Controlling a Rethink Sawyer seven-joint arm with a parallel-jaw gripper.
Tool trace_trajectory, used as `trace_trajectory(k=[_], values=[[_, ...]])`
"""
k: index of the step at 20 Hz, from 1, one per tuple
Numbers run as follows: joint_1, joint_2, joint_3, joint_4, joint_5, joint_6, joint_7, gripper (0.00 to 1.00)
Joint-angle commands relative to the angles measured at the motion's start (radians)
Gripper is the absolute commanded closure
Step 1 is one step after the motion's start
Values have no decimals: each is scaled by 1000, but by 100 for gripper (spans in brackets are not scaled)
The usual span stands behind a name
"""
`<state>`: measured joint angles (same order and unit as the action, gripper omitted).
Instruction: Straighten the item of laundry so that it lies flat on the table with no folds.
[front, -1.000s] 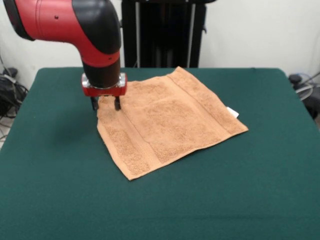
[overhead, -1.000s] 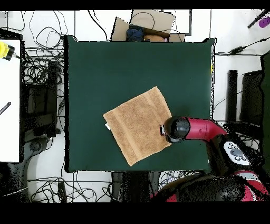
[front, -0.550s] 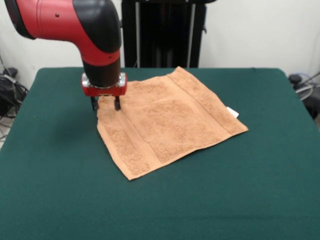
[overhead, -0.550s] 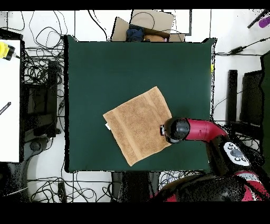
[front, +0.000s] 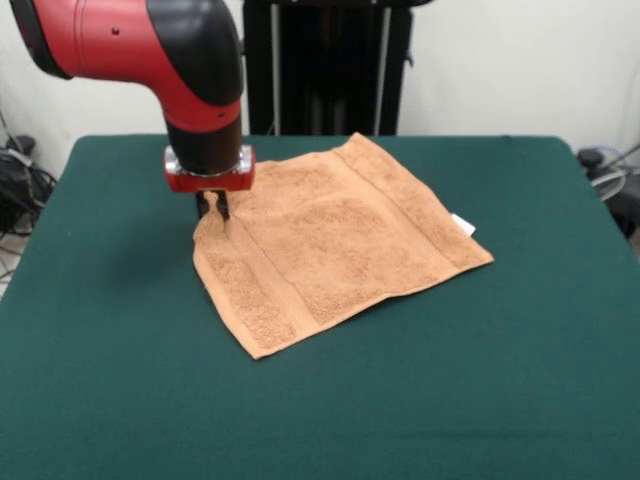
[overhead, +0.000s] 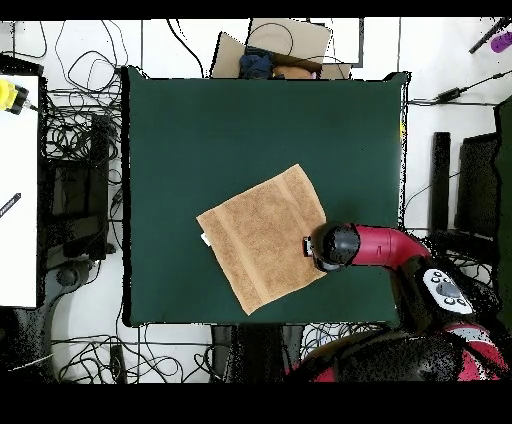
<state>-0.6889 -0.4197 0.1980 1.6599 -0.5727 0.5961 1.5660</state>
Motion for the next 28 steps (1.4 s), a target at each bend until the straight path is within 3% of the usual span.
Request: trace_trajectory(k=[1,7,17,28], values=[[15,140,-38,22,-53,-19,53,100],[32,139,-32,7,-38,7,59,100],[229,86,-100,-119,-37,164,86,100],[354,48,-162,-125,38,255,149,100]])
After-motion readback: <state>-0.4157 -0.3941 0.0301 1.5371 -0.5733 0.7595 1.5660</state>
